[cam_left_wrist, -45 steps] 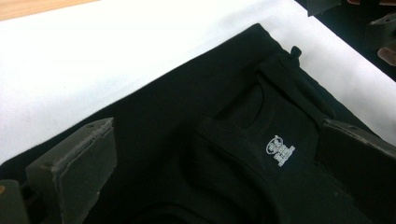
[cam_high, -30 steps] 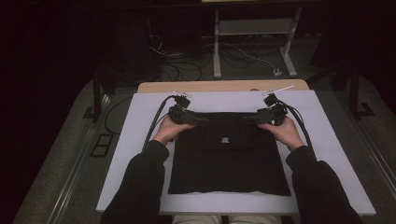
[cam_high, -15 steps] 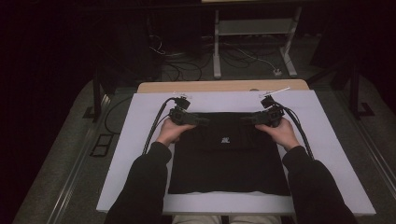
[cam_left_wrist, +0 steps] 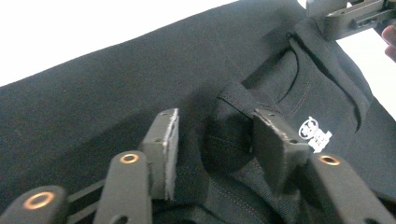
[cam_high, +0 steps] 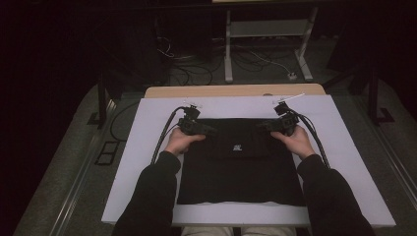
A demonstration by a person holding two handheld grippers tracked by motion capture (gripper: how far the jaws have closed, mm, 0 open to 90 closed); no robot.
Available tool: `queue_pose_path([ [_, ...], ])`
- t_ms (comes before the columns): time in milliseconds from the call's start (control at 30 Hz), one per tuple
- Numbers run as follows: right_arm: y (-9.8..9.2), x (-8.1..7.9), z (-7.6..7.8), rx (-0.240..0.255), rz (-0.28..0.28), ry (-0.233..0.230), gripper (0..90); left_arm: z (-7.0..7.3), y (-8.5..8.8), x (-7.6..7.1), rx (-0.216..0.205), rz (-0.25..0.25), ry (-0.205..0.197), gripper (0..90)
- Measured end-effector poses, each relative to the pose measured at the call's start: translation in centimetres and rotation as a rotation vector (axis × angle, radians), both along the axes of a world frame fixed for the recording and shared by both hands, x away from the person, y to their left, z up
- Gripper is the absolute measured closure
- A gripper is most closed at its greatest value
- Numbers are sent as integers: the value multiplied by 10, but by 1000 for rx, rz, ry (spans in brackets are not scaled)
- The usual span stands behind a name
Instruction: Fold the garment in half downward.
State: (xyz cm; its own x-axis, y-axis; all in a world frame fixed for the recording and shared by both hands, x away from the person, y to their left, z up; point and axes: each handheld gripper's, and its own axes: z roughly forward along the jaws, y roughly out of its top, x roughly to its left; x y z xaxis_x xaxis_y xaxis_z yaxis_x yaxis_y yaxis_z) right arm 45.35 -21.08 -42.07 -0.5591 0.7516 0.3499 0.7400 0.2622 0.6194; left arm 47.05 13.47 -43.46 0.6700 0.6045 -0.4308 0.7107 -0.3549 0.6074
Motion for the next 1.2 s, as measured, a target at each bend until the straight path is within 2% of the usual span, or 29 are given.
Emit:
queue_pose_path([
  [67, 0, 0, -1, 2, -5, 0, 622, 0, -1, 0, -2, 0, 0, 554],
  [233, 0, -2, -1, -7, 10, -17, 784, 1, -4, -3, 31, -24, -23, 667],
  [300, 1, -3, 0, -18, 19, -21, 819, 1, -4, -3, 37, -27, -27, 708],
  [433, 0, -6, 2, -30, 28, -41, 837, 3, -2, -3, 24, -22, -19, 779],
  [633, -2, -8, 4, -22, 30, -46, 839, 7, 0, -3, 2, -24, -3, 817],
  [767, -3, -9, 4, -8, 24, -47, 840, 12, 0, -6, 12, -29, -19, 817],
  [1000, -4, -11, 7, -2, 26, -55, 840, 20, -2, -9, 3, -43, -70, 815],
  [1100, -3, -12, 9, 4, 25, -59, 839, 22, -3, -11, -15, -53, -71, 799],
  [1200, -3, -13, 10, 6, 24, -64, 839, 24, -5, -13, -12, -70, -77, 800],
])
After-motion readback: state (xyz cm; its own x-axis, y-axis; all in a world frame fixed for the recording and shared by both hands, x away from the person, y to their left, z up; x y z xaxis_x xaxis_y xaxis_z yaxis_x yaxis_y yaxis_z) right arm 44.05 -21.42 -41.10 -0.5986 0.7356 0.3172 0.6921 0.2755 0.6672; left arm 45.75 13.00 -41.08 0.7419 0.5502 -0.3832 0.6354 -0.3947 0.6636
